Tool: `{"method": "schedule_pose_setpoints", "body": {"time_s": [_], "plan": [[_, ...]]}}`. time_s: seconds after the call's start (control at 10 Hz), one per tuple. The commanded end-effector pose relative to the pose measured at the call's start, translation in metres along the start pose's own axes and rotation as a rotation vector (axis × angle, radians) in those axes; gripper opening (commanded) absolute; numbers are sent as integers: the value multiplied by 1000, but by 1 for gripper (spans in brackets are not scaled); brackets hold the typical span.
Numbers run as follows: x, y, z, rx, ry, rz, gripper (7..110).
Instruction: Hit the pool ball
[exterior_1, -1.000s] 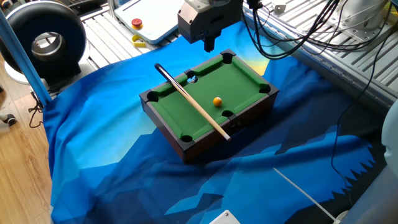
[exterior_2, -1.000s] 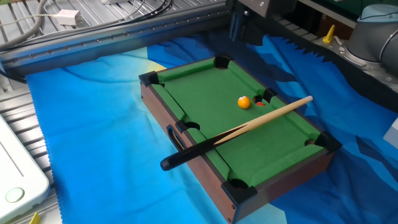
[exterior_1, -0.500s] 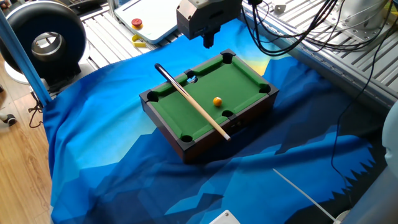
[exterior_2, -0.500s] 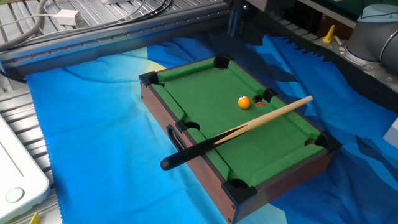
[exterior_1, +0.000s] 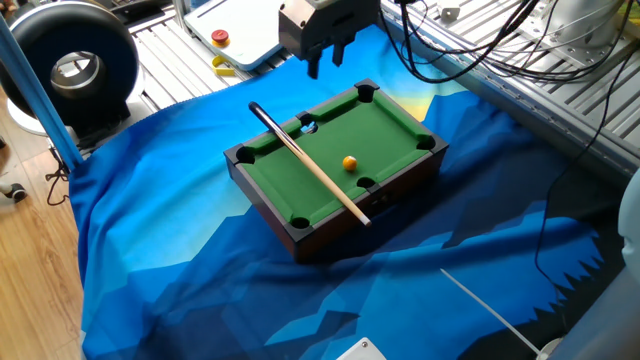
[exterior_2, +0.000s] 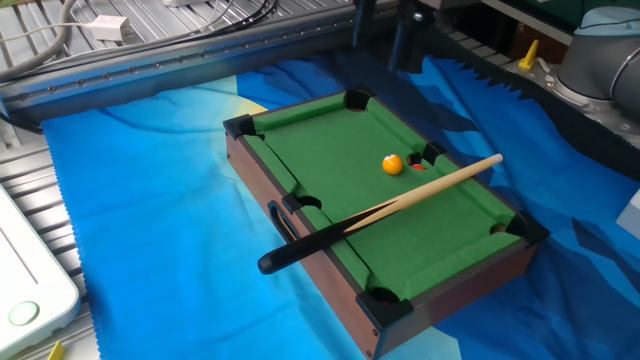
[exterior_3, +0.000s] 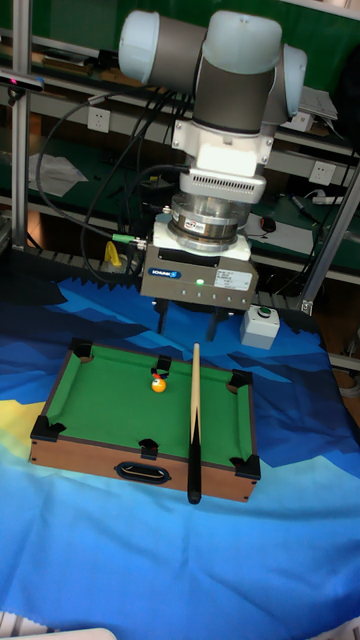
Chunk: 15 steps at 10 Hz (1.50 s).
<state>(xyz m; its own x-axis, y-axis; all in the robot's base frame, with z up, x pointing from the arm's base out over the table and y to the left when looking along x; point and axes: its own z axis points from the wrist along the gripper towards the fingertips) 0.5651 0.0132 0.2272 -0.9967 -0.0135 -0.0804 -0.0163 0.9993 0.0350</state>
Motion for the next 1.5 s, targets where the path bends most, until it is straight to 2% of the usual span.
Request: {"method": "schedule_pose_setpoints", "body": {"time_s": [0.0, 0.1, 0.5, 0.7, 0.9, 1.4], "plan": [[-8, 3, -6, -13, -22, -25, 88], [-9, -3, -7, 1, -21, -22, 88], [-11, 1, -10, -31, -20, -44, 88], [-10, 2, -10, -33, -16, -51, 88], [-3, -3, -9, -13, 11, -55, 88], [3, -9, -9, 8, 34, -76, 88]]}}
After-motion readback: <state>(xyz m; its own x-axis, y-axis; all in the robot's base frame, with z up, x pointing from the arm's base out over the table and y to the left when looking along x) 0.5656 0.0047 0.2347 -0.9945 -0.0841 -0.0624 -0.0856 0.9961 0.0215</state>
